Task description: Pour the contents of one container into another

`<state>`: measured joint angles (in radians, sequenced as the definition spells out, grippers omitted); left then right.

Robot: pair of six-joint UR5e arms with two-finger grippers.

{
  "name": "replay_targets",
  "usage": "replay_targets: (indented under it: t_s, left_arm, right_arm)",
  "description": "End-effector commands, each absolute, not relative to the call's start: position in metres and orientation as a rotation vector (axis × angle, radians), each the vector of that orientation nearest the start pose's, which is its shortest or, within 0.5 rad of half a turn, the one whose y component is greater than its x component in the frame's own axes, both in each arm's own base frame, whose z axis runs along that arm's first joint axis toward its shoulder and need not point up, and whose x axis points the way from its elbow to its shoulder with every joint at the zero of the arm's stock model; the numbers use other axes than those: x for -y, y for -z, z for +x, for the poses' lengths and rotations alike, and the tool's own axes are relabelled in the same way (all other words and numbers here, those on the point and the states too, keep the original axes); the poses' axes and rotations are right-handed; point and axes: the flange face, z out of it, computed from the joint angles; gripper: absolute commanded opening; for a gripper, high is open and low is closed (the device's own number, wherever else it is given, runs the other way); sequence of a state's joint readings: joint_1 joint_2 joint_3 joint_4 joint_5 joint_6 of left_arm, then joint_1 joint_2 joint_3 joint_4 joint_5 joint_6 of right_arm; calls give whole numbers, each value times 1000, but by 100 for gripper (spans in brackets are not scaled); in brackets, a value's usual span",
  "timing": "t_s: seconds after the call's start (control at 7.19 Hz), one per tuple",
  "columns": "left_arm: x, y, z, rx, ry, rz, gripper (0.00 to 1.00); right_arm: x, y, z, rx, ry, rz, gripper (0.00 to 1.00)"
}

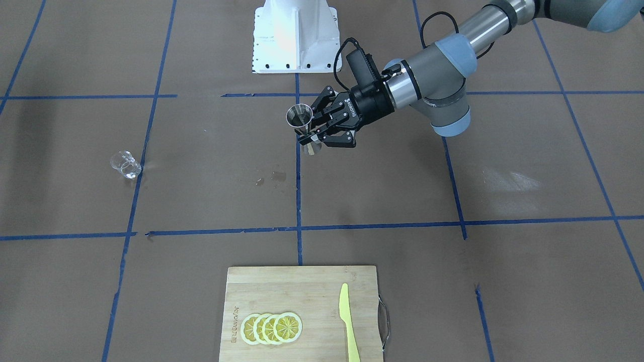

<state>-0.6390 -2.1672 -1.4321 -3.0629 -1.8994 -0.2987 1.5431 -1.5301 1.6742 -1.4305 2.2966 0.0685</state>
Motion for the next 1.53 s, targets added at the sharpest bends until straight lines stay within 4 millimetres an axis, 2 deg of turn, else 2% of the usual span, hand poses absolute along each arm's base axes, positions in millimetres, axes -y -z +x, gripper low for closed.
replay_targets:
  t_s: [0.0, 0.28, 0.56, 0.7, 0.97, 1.11, 1.25, 1.39]
  left_arm:
    - [466, -215, 443, -1324, -727, 1508, 0]
    - [456, -238, 397, -1299, -709, 1528, 0]
    - [451, -264, 364, -1264, -675, 1521, 0]
    - [447, -282, 341, -1224, -622, 1522, 0]
    - [425, -322, 302, -1191, -499, 1477, 0]
    - [415, -346, 281, -1210, -386, 1470, 0]
    - [412, -362, 268, -1201, -287, 1454, 0]
    - [420, -369, 255, -1170, -85, 1446, 0]
  right_arm:
    - [488, -628, 80, 701, 61, 48, 100]
    - [486, -632, 82, 703, 44, 35, 100]
    - [485, -634, 81, 703, 44, 31, 100]
    - [485, -634, 81, 703, 42, 31, 100]
    - [480, -638, 81, 702, 41, 23, 100]
    - [473, -645, 81, 701, 38, 12, 100]
    - [473, -644, 82, 700, 40, 14, 100]
    - [473, -644, 82, 700, 40, 14, 100]
